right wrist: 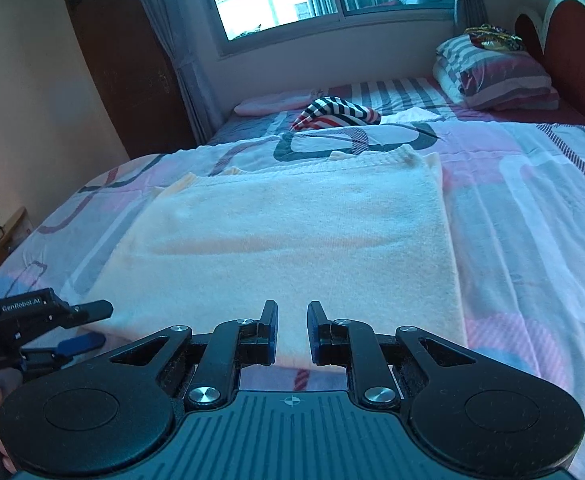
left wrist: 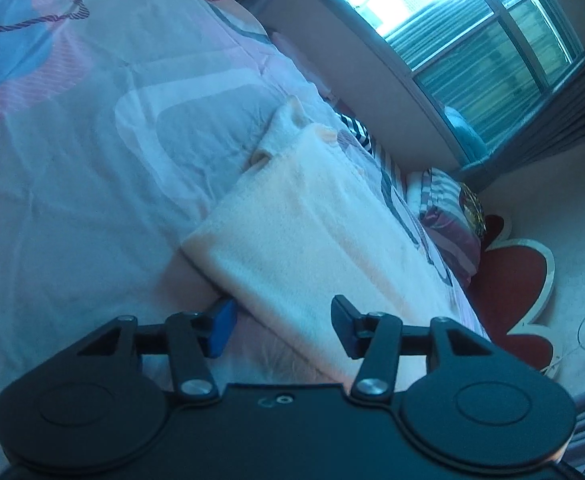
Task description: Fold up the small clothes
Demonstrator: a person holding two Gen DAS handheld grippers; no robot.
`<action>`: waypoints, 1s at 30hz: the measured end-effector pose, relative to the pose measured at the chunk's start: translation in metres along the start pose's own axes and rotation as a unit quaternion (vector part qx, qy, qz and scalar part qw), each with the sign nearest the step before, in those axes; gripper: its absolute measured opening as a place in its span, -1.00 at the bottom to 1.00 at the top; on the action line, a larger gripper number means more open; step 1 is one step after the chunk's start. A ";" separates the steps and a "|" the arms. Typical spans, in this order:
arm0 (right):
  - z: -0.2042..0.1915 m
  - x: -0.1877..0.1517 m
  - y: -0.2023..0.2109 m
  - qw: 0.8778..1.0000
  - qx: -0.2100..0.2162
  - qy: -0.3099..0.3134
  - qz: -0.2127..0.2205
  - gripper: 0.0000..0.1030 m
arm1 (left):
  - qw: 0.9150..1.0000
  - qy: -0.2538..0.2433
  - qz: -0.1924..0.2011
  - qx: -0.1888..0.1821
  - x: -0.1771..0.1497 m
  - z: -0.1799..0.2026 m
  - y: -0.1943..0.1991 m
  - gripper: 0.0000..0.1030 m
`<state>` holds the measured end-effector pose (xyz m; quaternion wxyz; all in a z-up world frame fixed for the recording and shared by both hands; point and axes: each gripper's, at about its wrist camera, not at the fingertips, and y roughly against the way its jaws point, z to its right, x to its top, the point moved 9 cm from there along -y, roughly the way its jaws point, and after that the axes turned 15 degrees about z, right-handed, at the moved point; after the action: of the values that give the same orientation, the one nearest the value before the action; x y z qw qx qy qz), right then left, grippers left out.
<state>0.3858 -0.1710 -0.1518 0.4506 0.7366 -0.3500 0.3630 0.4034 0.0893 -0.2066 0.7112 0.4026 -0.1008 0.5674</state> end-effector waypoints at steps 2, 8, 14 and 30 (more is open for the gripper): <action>-0.001 0.002 -0.010 1.000 0.001 -0.006 0.000 -0.69 | 1.000 0.015 0.011 0.000 0.002 0.000 -0.005 -0.02; 0.001 0.015 -0.050 0.999 -0.004 -0.029 0.012 -0.69 | 0.999 0.036 0.040 -0.002 0.008 0.000 -0.018 -0.02; -0.007 0.026 -0.088 0.999 0.008 -0.038 0.015 -0.69 | 0.996 0.057 0.073 -0.009 0.016 -0.003 -0.030 -0.11; -0.013 0.009 -0.126 1.000 0.004 -0.007 -0.019 -0.70 | 0.989 0.058 0.134 0.000 0.030 -0.008 -0.022 -0.31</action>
<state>0.4933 -0.1167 -0.1914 0.4524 0.7472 -0.3376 0.3508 0.4299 0.1158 -0.2043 0.6338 0.3520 -0.1127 0.6795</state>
